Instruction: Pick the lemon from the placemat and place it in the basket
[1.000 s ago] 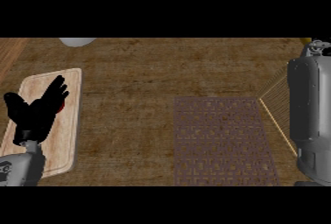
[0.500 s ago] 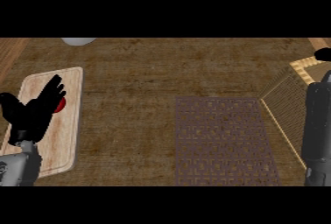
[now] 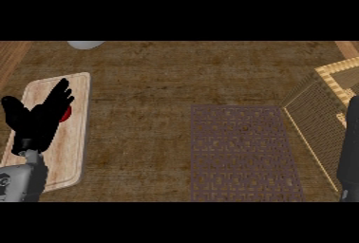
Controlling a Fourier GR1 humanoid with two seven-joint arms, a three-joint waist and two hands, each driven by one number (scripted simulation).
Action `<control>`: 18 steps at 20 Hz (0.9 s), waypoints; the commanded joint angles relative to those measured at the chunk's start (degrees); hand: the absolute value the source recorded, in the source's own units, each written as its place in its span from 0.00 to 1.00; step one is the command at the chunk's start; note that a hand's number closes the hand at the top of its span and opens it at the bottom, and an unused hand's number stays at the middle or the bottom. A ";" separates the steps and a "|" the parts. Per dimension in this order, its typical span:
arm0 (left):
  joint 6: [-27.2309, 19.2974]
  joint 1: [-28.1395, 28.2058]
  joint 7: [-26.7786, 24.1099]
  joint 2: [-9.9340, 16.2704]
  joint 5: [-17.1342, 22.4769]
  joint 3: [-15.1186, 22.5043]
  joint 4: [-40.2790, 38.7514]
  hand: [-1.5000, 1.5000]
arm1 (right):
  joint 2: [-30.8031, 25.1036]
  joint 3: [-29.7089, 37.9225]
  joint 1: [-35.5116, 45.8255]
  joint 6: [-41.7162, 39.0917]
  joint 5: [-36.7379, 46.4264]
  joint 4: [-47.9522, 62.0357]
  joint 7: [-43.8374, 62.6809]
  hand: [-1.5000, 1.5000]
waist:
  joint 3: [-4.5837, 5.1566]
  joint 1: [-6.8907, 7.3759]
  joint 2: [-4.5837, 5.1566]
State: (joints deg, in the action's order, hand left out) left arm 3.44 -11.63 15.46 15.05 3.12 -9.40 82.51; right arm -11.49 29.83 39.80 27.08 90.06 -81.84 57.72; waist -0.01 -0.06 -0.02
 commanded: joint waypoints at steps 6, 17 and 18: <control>-1.19 1.52 -1.48 -1.31 -0.95 0.18 -0.61 0.50 | 4.22 6.34 -4.43 8.05 -0.67 -21.63 5.61 0.00 | 0.02 -1.28 -0.52; -0.32 3.07 -2.58 -0.42 -0.20 -1.44 -1.40 0.50 | 11.44 3.00 -35.49 -11.85 -22.30 -62.99 6.83 0.00 | 0.00 -2.38 -0.73; 1.03 3.04 -2.24 0.71 0.64 -1.87 -0.53 0.50 | 11.46 2.12 -40.51 -10.29 -26.77 -64.81 6.34 0.00 | -0.09 -2.54 -0.81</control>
State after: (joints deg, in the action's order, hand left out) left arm 3.68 -9.25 13.49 15.26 3.19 -10.79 81.64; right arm -0.47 33.43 10.35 22.02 72.45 -135.64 59.87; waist 0.00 -2.27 -0.76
